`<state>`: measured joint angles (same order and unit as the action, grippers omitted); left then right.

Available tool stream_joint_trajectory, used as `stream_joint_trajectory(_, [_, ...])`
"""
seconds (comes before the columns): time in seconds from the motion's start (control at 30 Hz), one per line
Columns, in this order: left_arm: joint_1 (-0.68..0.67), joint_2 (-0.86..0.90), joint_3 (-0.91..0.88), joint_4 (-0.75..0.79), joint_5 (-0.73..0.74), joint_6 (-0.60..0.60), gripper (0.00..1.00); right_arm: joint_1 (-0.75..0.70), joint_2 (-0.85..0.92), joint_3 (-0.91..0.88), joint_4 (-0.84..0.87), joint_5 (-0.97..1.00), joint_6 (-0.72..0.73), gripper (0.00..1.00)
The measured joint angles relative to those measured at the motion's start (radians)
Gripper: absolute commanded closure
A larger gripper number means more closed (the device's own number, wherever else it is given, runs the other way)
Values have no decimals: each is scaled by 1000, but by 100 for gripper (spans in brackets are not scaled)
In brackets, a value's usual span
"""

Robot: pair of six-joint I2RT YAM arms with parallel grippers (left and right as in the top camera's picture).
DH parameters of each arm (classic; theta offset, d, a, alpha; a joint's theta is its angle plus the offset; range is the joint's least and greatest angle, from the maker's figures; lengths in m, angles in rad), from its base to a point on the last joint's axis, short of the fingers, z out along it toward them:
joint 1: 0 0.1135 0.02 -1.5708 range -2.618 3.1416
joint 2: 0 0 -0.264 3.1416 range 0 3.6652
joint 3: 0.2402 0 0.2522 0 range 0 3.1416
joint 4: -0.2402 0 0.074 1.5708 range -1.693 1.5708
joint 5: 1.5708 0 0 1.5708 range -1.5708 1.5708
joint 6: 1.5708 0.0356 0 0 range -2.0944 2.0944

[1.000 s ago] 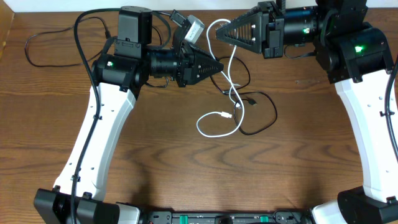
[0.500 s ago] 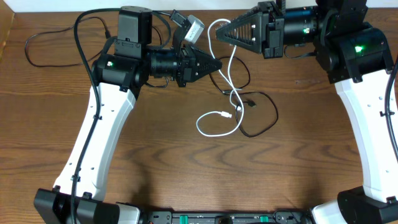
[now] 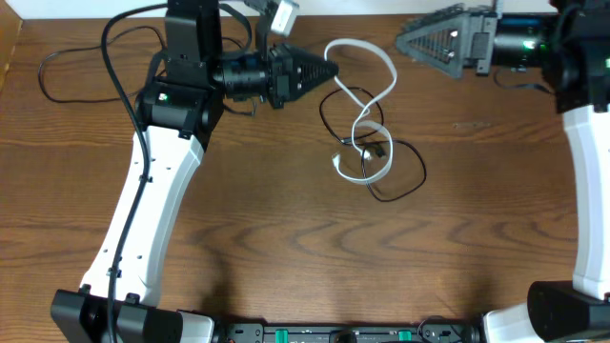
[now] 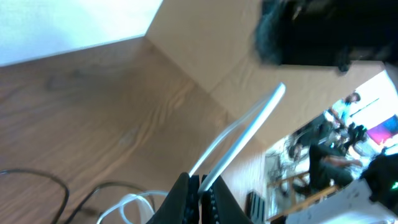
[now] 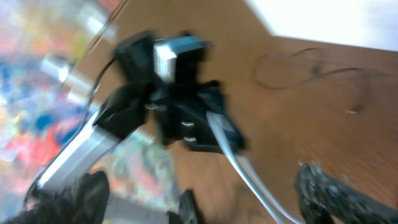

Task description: Untangle cables

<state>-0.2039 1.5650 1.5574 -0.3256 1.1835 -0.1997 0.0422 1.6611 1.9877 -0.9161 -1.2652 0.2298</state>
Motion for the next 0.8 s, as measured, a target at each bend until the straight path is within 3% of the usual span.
stream_joint_trajectory(0.33, [-1,-23,-3,138,-137,-301,92,-62,0,0,-310,454,-106,1])
stream_joint_trajectory(0.53, [0,-82,-5,254,-184,-387,93,-50,0,-6,-374,668,-134,1])
stream_joint_trajectory(0.67, [-3,-118,0,99,-249,-343,93,-39,0,-50,-374,723,-152,1])
stream_joint_trajectory(0.8, [-29,-114,1,-139,-470,-272,93,-32,0,-118,-377,743,-161,1])
